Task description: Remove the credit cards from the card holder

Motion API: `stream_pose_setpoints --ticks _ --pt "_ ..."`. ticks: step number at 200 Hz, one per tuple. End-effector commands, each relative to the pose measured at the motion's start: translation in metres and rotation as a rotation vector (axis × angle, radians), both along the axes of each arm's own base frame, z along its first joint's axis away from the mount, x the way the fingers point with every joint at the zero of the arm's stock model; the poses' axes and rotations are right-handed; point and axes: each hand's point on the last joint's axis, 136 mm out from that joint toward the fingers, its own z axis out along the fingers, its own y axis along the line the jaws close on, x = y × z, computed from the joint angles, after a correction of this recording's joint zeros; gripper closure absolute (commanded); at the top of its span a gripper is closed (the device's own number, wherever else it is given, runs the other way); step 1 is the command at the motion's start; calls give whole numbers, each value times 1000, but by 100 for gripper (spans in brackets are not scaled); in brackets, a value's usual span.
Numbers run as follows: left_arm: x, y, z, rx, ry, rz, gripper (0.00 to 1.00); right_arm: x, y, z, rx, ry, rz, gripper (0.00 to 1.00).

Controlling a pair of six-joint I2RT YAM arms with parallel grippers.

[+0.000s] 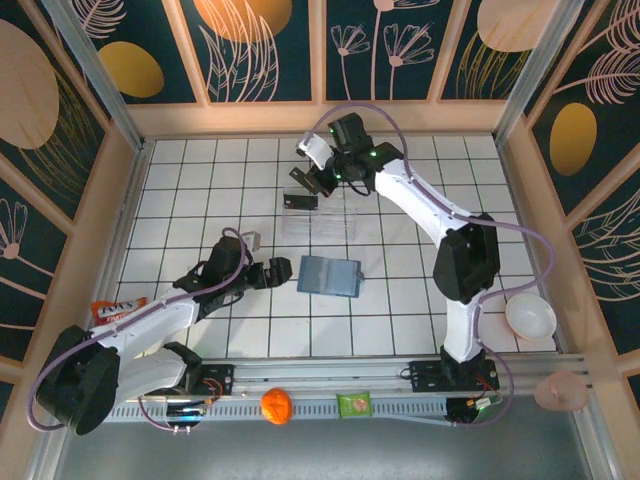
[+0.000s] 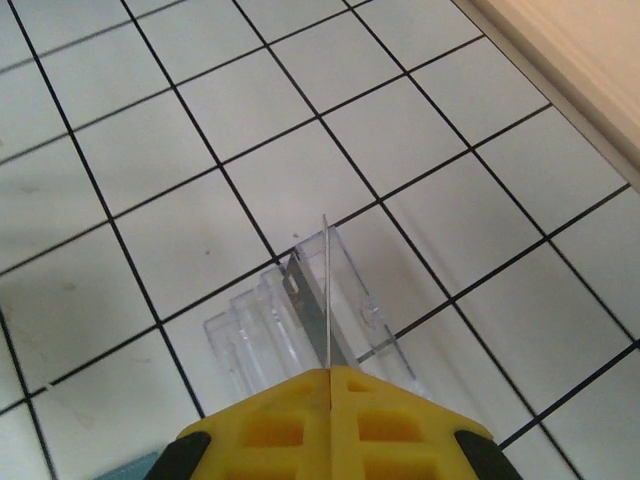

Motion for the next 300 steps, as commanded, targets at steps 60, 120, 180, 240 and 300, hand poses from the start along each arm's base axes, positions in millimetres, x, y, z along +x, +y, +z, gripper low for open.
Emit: stream_pose_setpoints --ticks 60,120,180,240,300 --pt "7 31 8 46 22 136 1 -6 14 -17 -165 -92 176 100" --pt "11 38 8 35 36 166 1 -10 24 -34 -240 -141 217 100" --pt "10 41 5 44 43 173 1 -16 28 -52 -301 -161 244 100" --pt "9 41 4 50 44 172 1 -3 24 -63 -353 -205 201 100" --pt "9 42 1 55 48 174 1 -2 25 -78 -401 -224 202 100"
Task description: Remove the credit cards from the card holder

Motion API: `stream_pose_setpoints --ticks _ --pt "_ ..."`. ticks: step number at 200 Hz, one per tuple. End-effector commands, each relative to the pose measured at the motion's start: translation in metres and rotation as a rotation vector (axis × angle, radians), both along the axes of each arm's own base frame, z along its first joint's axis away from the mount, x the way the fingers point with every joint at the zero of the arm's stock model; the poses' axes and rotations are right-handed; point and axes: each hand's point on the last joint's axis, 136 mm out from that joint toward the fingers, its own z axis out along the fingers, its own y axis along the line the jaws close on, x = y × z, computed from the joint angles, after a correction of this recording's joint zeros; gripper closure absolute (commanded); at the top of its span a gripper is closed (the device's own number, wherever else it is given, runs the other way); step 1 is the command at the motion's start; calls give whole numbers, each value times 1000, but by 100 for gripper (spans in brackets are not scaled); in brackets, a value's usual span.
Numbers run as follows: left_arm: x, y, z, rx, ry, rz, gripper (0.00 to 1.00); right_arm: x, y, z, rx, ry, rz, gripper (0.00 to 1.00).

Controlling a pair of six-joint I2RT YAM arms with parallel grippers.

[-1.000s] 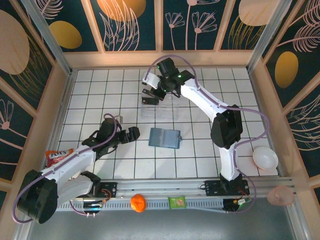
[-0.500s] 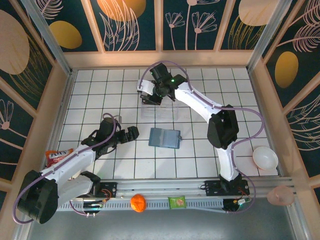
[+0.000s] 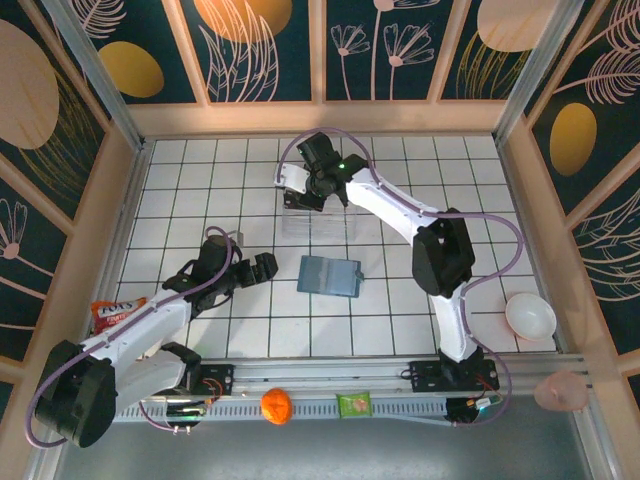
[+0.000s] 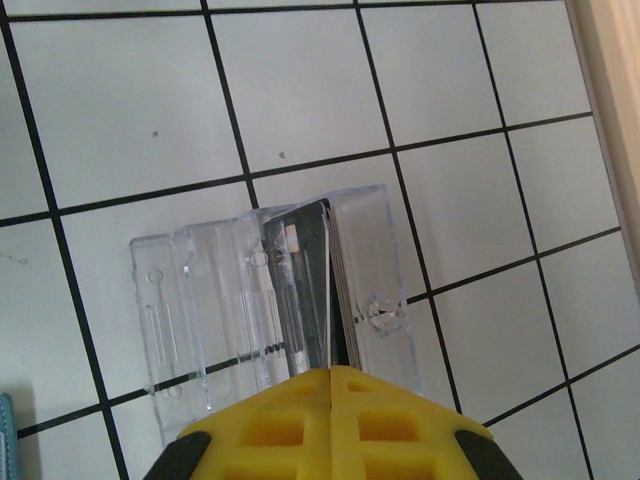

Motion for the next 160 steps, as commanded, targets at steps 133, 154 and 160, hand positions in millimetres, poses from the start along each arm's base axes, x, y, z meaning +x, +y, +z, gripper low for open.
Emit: stream_pose_setpoints --ticks 133,154,160 --pt "2 0 4 -19 -3 12 1 27 8 -24 -54 -183 -87 83" --pt "2 -1 4 -27 -3 10 1 36 13 -6 11 -235 -126 75" --pt "3 -1 4 -28 -4 9 1 35 15 0 38 -237 -128 73"
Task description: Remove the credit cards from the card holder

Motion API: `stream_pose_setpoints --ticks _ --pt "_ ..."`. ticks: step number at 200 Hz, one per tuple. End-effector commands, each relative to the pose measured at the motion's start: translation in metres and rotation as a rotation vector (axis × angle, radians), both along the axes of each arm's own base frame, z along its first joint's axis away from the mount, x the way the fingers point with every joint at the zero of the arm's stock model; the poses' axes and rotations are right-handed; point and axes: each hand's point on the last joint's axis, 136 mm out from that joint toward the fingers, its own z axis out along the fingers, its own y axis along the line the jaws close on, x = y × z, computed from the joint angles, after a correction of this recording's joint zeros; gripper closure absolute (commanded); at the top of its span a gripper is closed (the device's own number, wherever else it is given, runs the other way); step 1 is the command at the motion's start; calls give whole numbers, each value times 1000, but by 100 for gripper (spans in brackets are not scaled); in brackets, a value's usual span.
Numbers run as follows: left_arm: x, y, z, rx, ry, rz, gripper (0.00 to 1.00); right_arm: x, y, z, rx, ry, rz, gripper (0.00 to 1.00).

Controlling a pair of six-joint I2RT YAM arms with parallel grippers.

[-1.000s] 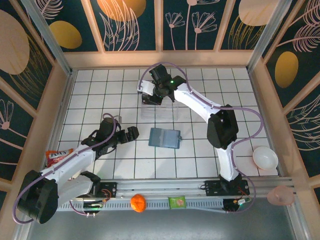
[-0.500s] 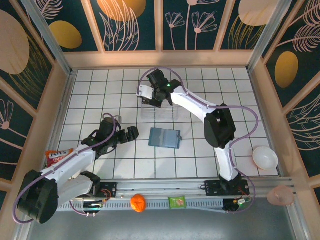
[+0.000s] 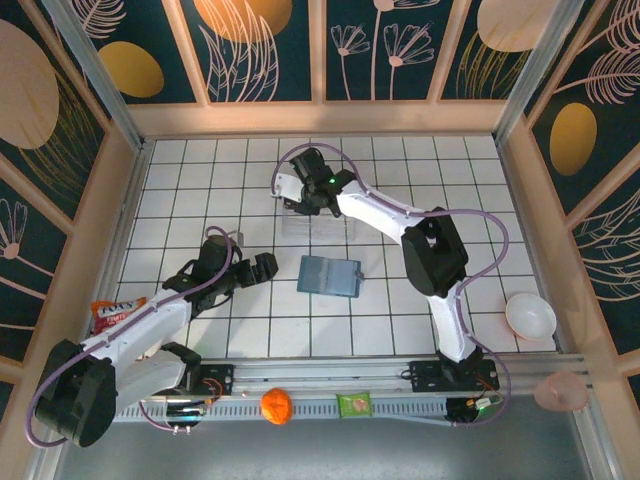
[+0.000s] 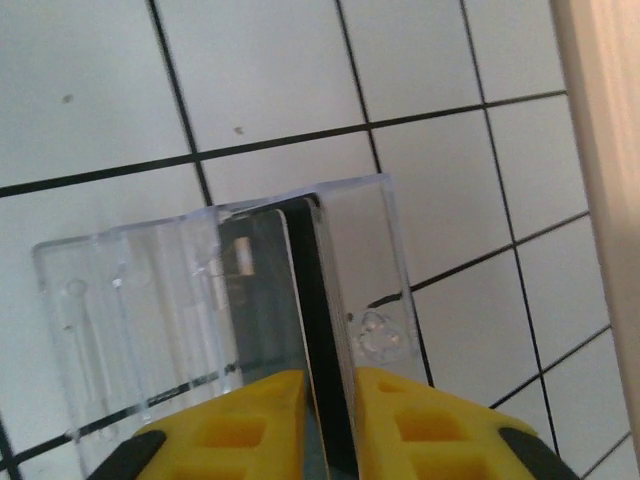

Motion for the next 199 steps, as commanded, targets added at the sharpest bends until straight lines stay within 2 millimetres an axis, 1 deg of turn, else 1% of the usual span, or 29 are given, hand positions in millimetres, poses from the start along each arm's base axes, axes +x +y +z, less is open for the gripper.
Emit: stream_pose_setpoints --ticks 1,19,27,39,48,60,69,76,90,102,105,126,128,129,132,136,137,141,142,145,146,149,154,157,172,182,199 --pt "3 -1 4 -26 -7 13 1 18 10 30 103 -109 -58 73" --pt "4 -1 7 -30 -13 17 1 17 16 53 199 -130 -76 70" --pt "5 0 8 -29 -21 22 1 19 16 67 255 -147 -102 70" --pt "7 1 12 -29 -36 29 1 18 16 90 360 -151 -132 69" --pt "10 1 16 -29 -55 37 1 14 13 105 446 -126 -161 68" --pt "15 3 20 -28 -76 50 1 4 11 125 581 -78 -192 66" --pt "18 2 23 -32 -92 56 1 2 2 132 663 -40 -255 64" --pt "20 2 24 -36 -102 62 1 -4 -1 137 733 16 -282 62" --pt "24 3 29 -42 -126 79 1 -8 -18 134 841 115 -389 61" --pt "28 4 34 -45 -148 90 1 -17 -34 124 910 206 -472 61" --pt "30 4 36 -44 -155 94 1 -21 -39 124 930 221 -489 60" --pt "39 7 48 -31 -199 120 1 -46 -64 104 988 308 -577 57" --pt "40 8 49 -27 -205 125 1 -48 -66 104 992 309 -586 54" --pt "41 9 50 -25 -209 128 1 -48 -68 100 990 312 -594 53" --pt "43 10 52 -20 -221 137 1 -52 -71 102 1002 314 -601 51" --pt "46 13 56 -10 -240 152 1 -56 -78 95 999 317 -623 48" --pt "47 14 57 -7 -246 157 1 -58 -79 97 1006 318 -624 47" --pt "51 18 61 6 -265 182 1 -61 -85 95 1013 315 -646 42" --pt "52 19 62 8 -270 189 1 -61 -87 91 1008 313 -658 41" --pt "55 23 65 19 -284 210 1 -63 -93 89 1009 306 -676 36" --pt "56 24 66 21 -289 216 1 -65 -95 91 1015 304 -675 34" --pt "58 25 70 22 -301 226 1 -66 -100 88 1012 295 -694 25" --pt "64 29 77 35 -335 252 1 -69 -108 86 1015 280 -716 5" --pt "67 31 81 41 -353 265 1 -70 -114 87 1021 267 -731 1" --pt "81 42 99 72 -415 348 1 -69 -144 82 1025 210 -848 1" --pt "91 45 111 103 -452 371 1 -65 -164 80 1033 164 -933 1" --pt "112 52 124 225 -495 397 1 -60 -194 79 1030 67 -1055 1"
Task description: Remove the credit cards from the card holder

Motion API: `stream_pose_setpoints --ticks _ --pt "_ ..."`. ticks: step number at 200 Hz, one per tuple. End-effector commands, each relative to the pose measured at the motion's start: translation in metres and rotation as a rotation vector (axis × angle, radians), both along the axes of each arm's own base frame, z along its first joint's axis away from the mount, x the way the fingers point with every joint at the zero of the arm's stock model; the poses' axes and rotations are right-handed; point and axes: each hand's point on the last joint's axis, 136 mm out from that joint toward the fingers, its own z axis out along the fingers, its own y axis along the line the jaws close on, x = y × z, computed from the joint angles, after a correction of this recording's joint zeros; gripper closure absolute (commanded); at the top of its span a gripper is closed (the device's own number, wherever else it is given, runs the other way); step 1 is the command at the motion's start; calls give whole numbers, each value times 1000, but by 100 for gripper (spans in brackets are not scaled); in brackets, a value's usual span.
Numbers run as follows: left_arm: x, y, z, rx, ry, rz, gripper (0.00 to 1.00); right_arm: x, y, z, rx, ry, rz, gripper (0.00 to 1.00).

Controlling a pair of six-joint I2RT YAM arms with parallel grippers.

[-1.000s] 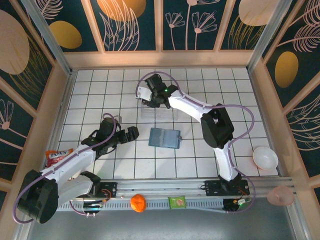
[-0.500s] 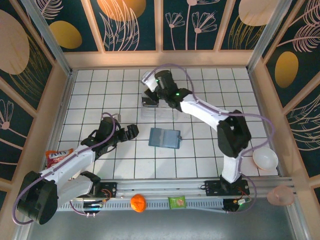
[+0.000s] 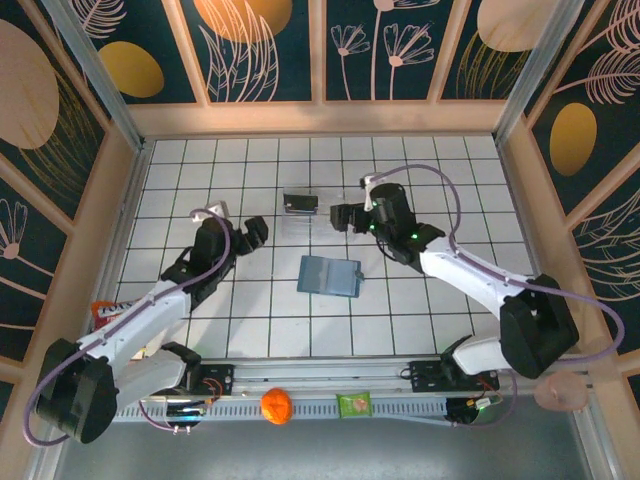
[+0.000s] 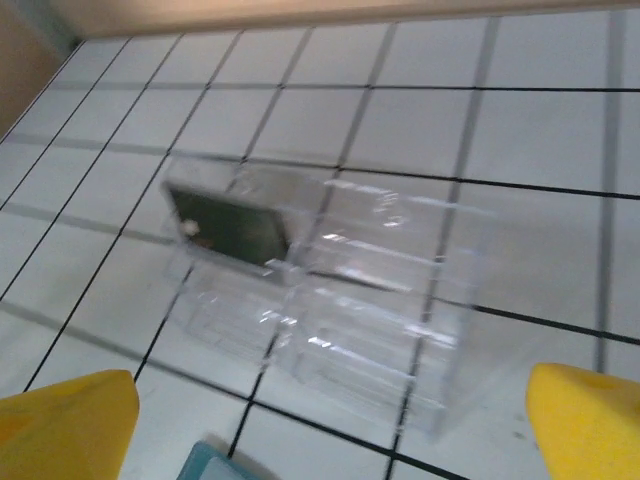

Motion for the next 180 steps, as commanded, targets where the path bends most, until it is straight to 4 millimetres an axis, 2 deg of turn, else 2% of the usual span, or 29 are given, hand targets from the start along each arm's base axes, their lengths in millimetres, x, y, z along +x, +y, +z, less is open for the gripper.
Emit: stream_pose_setpoints --ticks 1,25,41,46,58,75,99,122,163,180 --pt "37 21 43 141 -142 137 1 14 -51 17 19 -60 -281 1" --pt "61 37 51 357 -173 212 1 16 -82 21 41 -84 -415 1" --pt "71 51 51 489 -191 261 1 11 -88 31 87 -114 -435 1" --pt "72 55 52 529 -204 264 1 14 -102 33 94 -127 -472 1" --pt "74 69 48 601 -224 286 1 14 -110 42 115 -154 -490 1" --pt "73 98 36 598 -230 307 1 13 -121 51 137 -180 -502 1" --pt "59 134 11 551 -247 355 1 11 -132 58 158 -209 -518 1" --pt "59 145 -7 595 -233 361 1 9 -139 62 171 -242 -521 1" --pt "59 152 -11 588 -309 349 1 -3 -149 77 227 -341 -485 1" --pt "60 149 -23 576 -318 301 1 -11 -151 86 257 -425 -436 1"
